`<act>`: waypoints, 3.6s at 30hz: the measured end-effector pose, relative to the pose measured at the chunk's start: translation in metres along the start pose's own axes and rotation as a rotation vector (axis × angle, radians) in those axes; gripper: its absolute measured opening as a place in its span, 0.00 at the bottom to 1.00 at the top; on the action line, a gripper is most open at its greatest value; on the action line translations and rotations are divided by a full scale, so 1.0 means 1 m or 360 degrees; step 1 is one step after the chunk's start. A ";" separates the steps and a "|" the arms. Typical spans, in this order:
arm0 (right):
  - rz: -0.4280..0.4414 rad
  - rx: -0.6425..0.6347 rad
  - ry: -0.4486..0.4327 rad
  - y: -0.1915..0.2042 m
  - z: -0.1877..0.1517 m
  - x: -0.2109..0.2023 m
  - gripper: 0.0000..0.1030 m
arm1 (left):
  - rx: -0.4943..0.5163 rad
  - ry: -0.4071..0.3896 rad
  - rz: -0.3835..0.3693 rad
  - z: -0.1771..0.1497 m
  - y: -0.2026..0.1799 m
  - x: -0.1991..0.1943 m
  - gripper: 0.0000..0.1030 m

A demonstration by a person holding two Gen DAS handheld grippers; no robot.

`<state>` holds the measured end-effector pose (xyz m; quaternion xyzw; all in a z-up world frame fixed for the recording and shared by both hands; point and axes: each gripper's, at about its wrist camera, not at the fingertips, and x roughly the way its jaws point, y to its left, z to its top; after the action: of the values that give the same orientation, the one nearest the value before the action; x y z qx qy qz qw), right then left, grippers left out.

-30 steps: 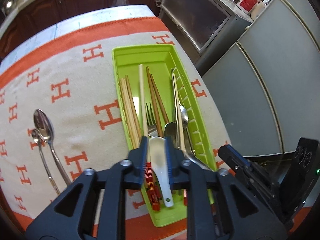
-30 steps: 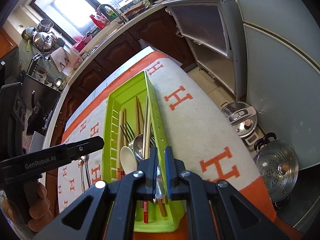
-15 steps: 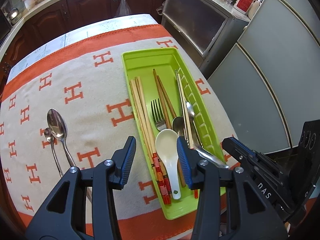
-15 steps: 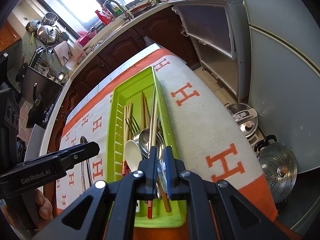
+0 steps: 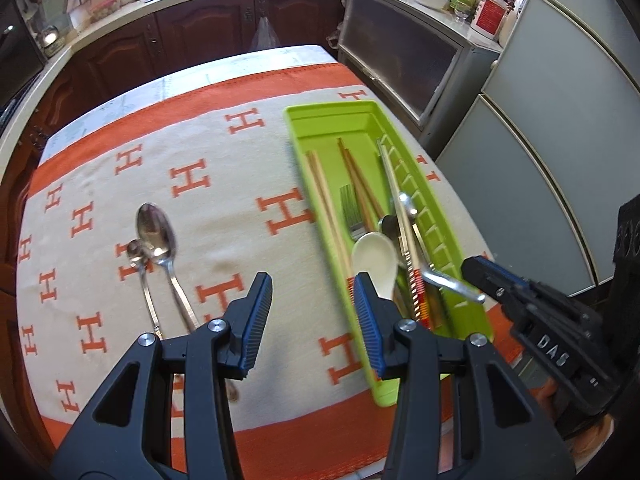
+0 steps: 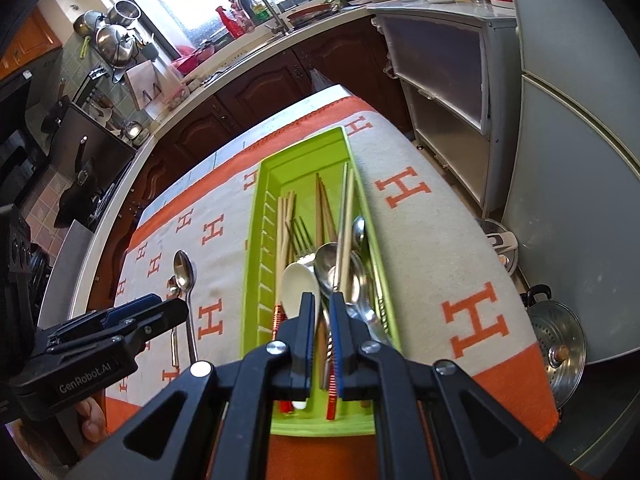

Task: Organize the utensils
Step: 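Lower both chopsticks into the green tray and open both tools, then grasp the large metal spoon by its handle with the right tool, then grasp the small gold-handled spoon with the left tool while the right tool lifts its spoon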

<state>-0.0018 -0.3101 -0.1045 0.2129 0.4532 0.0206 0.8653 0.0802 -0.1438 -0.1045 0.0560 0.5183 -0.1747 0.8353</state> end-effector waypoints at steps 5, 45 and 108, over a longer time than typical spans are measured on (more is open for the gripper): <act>-0.0027 -0.0085 0.0011 0.021 0.000 0.001 0.07 | -0.0051 -0.0031 0.0014 -0.013 0.024 -0.011 0.38; 0.0242 -0.0518 0.0649 0.175 0.001 0.178 0.07 | -0.0570 -0.0045 0.0351 -0.099 0.241 -0.009 0.38; 0.0033 -0.0707 0.0462 0.164 -0.022 0.150 0.02 | -0.0532 0.0036 0.0144 -0.090 0.221 0.013 0.38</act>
<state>0.0948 -0.1195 -0.1685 0.0173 0.5548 0.1588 0.8165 0.0868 0.0840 -0.1765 -0.0583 0.5465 -0.0475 0.8341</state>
